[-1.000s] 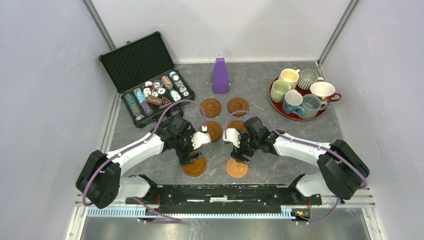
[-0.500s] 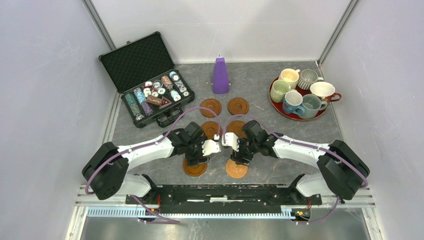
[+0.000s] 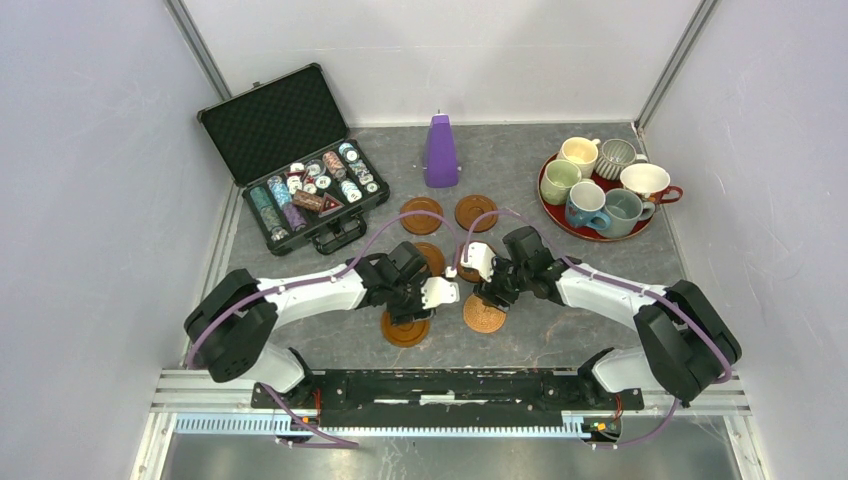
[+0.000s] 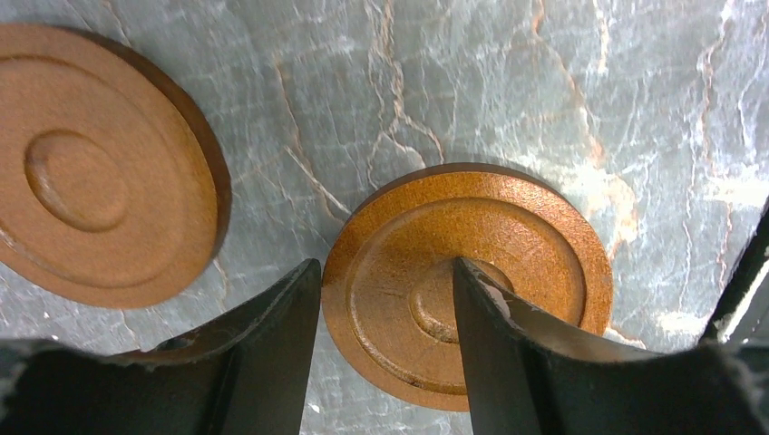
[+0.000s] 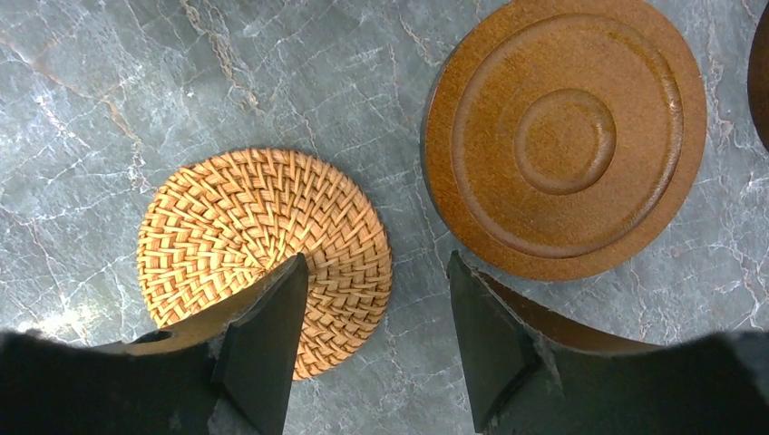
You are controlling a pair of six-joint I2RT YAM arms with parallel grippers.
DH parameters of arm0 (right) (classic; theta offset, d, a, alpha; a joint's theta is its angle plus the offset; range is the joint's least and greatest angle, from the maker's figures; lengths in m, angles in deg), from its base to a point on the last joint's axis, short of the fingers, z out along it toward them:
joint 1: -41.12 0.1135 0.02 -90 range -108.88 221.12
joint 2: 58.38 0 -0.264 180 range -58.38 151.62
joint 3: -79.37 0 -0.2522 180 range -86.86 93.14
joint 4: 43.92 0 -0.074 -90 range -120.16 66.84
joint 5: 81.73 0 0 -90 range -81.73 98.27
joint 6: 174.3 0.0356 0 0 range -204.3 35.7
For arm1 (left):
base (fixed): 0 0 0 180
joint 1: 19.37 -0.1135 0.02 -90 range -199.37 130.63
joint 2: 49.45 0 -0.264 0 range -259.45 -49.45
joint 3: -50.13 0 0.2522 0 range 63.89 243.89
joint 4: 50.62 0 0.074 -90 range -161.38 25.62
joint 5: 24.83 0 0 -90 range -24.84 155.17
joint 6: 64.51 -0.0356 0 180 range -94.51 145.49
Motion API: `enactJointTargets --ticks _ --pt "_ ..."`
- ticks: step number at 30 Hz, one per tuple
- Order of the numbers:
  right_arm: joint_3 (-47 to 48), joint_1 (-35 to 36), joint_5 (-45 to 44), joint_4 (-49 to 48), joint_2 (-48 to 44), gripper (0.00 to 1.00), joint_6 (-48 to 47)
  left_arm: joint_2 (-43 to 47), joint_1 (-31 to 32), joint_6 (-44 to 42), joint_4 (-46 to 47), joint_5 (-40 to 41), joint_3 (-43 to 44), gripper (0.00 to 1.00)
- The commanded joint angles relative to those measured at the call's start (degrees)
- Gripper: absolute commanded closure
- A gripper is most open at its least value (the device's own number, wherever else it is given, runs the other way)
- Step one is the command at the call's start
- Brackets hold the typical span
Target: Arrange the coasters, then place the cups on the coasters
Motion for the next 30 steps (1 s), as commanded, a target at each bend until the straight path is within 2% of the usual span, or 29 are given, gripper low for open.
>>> enactJointTargets --ticks 1,16,24,30 --pt "-1.7 -0.5 -1.5 3.2 0.8 0.36 -2.8 -3.3 1.1 2.9 4.7 1.0 3.4 0.39" --pt "-0.6 -0.5 10.5 6.1 3.5 0.39 -2.4 -5.9 3.3 4.4 4.7 -2.4 6.5 0.37" --pt "-1.4 -1.7 8.3 1.6 3.0 0.41 2.1 -3.3 2.6 7.4 5.9 -1.7 5.0 0.35" --pt "-2.5 -2.1 10.6 2.6 2.2 0.42 1.7 0.1 -0.3 9.9 7.8 -2.9 3.1 0.32"
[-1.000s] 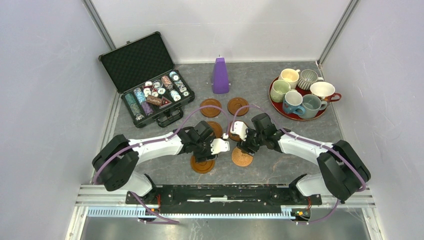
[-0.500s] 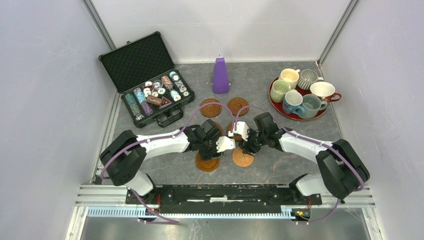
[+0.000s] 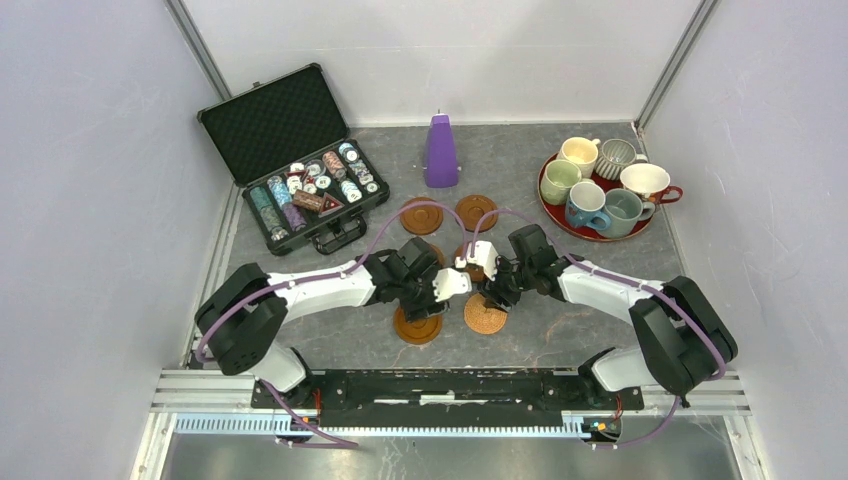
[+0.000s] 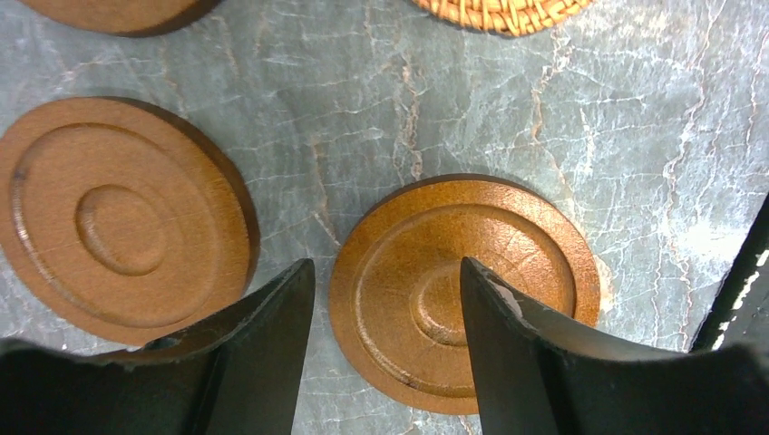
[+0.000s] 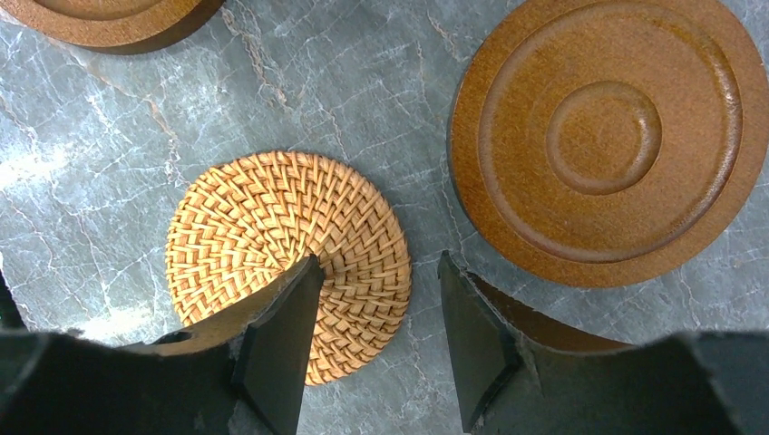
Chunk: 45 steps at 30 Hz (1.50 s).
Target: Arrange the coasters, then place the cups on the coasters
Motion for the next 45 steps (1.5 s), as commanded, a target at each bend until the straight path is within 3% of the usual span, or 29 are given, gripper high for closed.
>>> enactJointTargets --ticks 1,17,25,34,39,45 --pt "-2.3 0.4 2.7 2.3 0.7 0.42 0.5 3.8 -2.7 4.4 4.1 -3.0 -0.5 0.32" --pt "-1.5 0.9 5.2 0.3 1.1 0.40 2.6 15.5 -17.6 7.5 -0.2 -13.5 -1.4 0.19" --pt "5.2 -2.5 4.0 6.7 -2.8 0.23 -0.5 16.8 -20.8 7.1 -4.9 -15.6 -0.3 0.09" --pt "12.1 -13.2 -12.5 10.5 -7.2 0.22 -6.5 17.0 -22.5 6.5 -6.4 -17.0 1.2 0.06" --pt "14.5 -18.8 -21.1 8.7 -3.6 0.26 -8.4 17.1 -22.7 7.0 -5.9 -16.8 1.4 0.06" --pt "17.0 -21.3 -23.5 3.9 3.7 0.28 -7.7 17.6 -22.7 7.1 -6.0 -17.5 1.4 0.06"
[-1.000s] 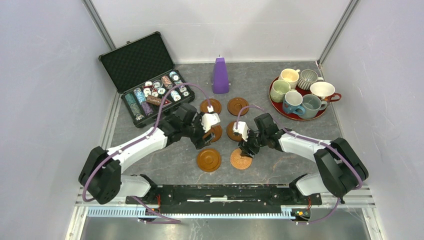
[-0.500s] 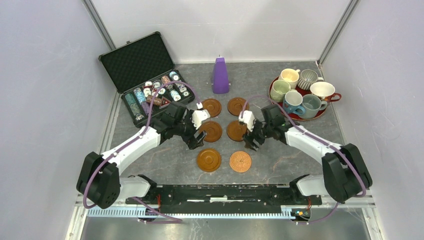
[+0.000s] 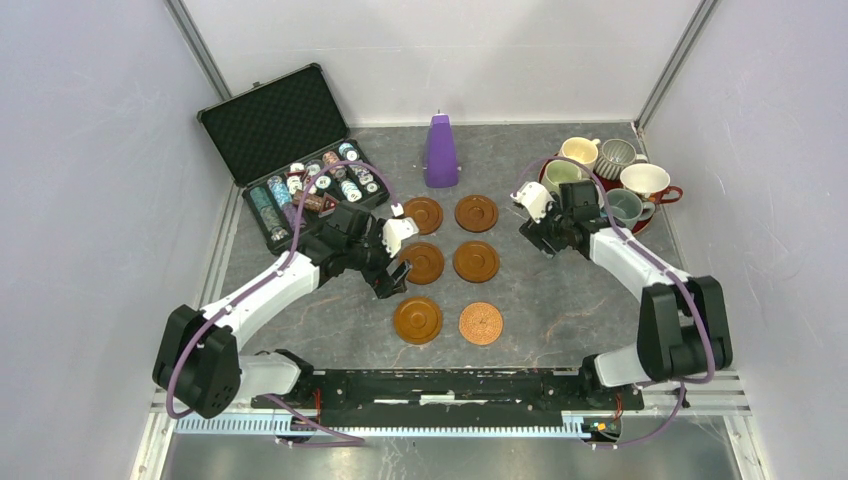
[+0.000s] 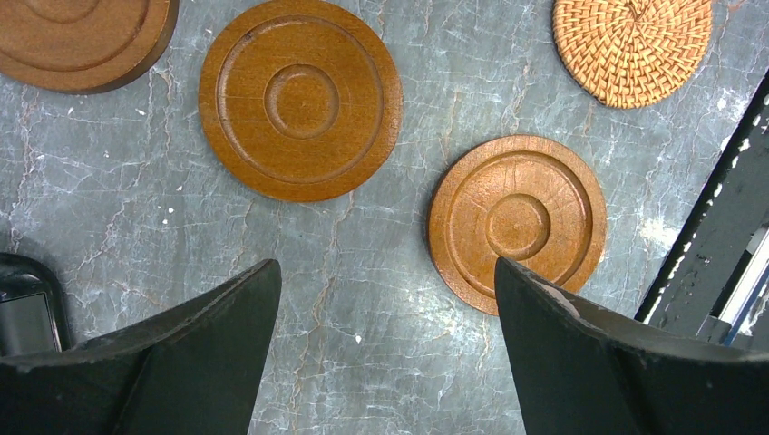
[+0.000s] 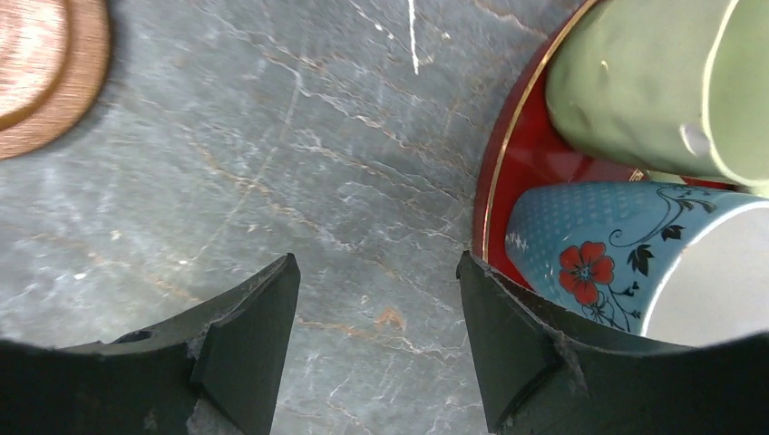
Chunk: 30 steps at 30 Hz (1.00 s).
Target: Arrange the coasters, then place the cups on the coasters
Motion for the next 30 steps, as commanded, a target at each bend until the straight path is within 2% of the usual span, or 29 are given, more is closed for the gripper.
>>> enactJointTargets --ticks 1,15,22,30 --pt "3.8 -0.9 -4.6 -4.9 5.3 0.29 -0.6 2.0 -0.4 2.0 0.3 -2.1 2.3 0.06" --pt "9.4 -4.4 -6.3 -7.5 16.7 0.32 -1.1 3.4 -0.4 1.7 0.5 -2.2 1.6 0.07" --pt "7.9 -7.3 -4.2 -5.8 18.1 0.46 -1.0 4.3 -0.4 2.0 0.9 -1.6 1.5 0.07" --pt "2.2 -9.9 -2.2 -3.2 15.0 0.70 -4.3 4.8 -0.4 2.2 1.4 -1.8 1.5 0.07"
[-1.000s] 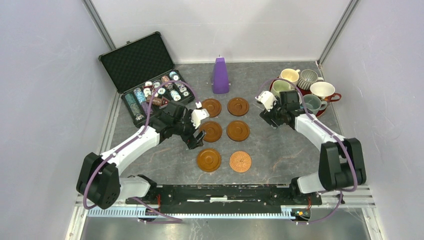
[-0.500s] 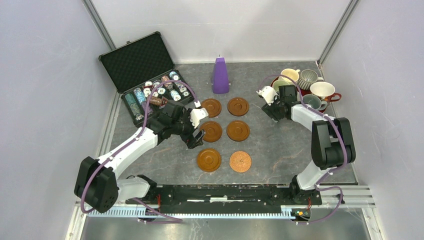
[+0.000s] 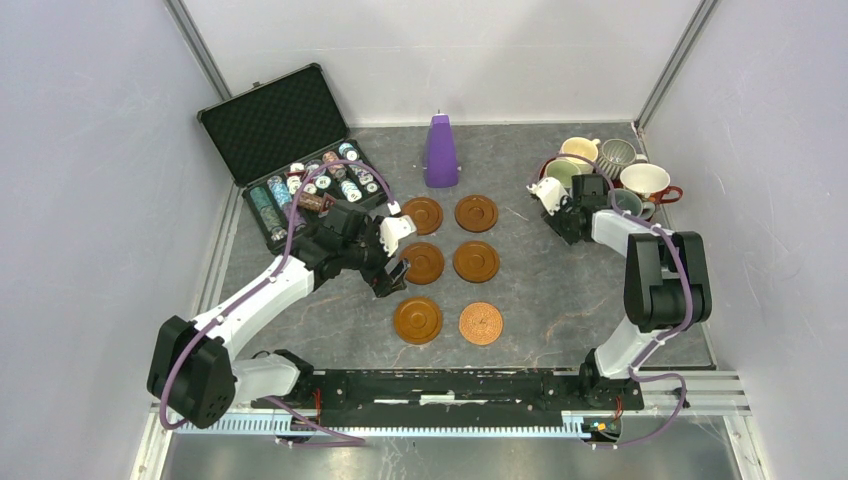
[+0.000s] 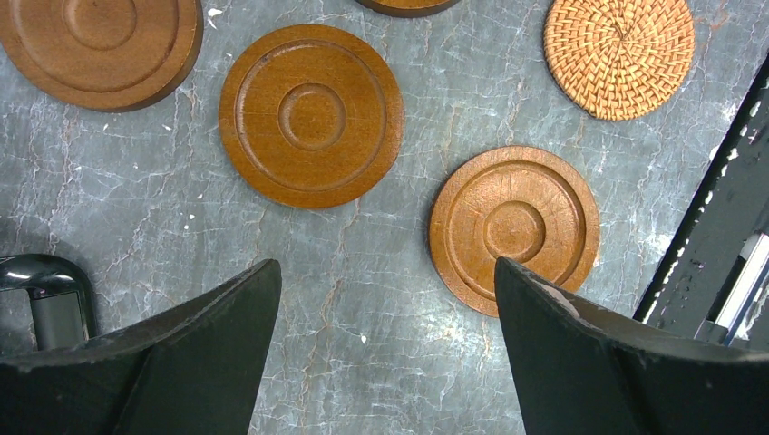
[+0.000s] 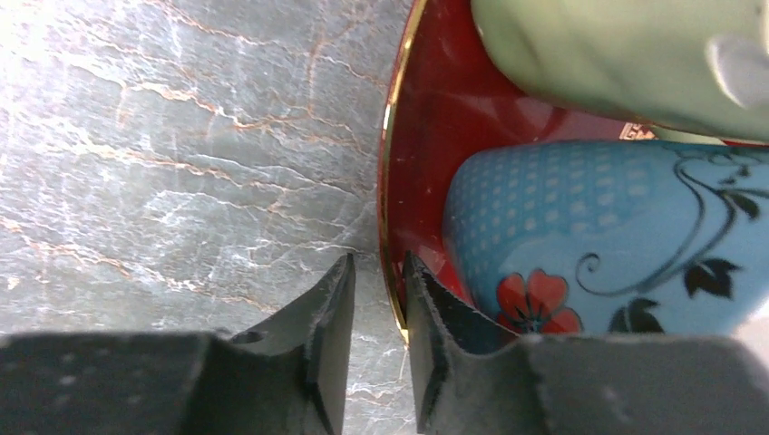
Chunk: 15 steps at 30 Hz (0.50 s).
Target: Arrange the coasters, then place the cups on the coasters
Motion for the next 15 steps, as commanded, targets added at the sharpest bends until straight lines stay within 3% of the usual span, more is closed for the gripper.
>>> enactJointTargets --ticks 1,7,15 --pt "-3.8 -0.8 2.2 3.1 -2.8 0.72 -2.8 1.7 -0.4 2.1 1.4 -1.9 1.5 0.07" --pt "-9.1 -0.8 3.6 6.3 -6.9 0.86 -6.8 2.1 -0.4 2.1 1.5 -1.8 1.4 0.07" --pt "-19.1 -2.5 3.3 9.2 -14.4 0.97 -11.1 3.1 -0.4 2.1 1.7 -1.9 0.9 0.07"
